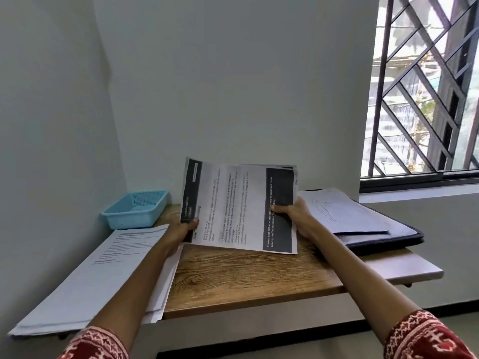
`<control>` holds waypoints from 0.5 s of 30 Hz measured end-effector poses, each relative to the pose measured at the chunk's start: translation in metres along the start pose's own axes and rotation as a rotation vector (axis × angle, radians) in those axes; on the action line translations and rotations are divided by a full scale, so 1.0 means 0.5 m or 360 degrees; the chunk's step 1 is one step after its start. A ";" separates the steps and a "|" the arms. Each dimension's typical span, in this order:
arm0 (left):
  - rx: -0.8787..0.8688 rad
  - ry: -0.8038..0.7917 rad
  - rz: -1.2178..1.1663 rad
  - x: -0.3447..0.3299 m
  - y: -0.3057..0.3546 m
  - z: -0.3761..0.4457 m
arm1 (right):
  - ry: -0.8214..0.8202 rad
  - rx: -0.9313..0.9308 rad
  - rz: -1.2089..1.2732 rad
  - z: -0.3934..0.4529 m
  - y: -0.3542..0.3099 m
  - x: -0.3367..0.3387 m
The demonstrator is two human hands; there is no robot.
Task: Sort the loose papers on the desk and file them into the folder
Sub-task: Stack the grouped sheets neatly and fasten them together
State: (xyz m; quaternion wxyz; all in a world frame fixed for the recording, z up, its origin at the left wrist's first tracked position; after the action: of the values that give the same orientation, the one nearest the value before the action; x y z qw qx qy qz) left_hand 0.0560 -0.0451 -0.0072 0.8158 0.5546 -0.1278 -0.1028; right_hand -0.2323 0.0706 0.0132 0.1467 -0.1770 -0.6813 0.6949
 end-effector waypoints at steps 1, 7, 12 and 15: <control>-0.0013 0.0000 0.0059 0.010 0.010 0.017 | -0.0059 -0.0001 0.0020 0.001 -0.005 -0.007; 0.0030 -0.0166 0.0514 0.067 0.062 0.090 | 0.0171 0.0178 0.0097 0.029 -0.079 0.043; 0.0109 -0.0647 0.0824 0.042 0.112 0.109 | -0.0101 0.0257 -0.1146 0.062 -0.121 -0.043; 0.0071 -0.0838 0.0976 -0.004 0.139 0.113 | -0.0458 0.0202 -0.0876 0.046 -0.116 -0.116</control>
State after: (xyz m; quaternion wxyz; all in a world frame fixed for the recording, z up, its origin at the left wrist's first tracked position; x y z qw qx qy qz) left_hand 0.0375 -0.0689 0.0775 0.7357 0.4631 -0.4941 0.0095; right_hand -0.1928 0.0260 0.0742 0.2421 0.1236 -0.6727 0.6882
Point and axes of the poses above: each hand's wrist, its own z-axis towards the middle knuckle, its own x-axis out of the back of the hand, y = z × x, the point moved 9 cm from there along z, towards the middle knuckle, and after that the axes turned 12 degrees about -x, right-handed, at the moved point
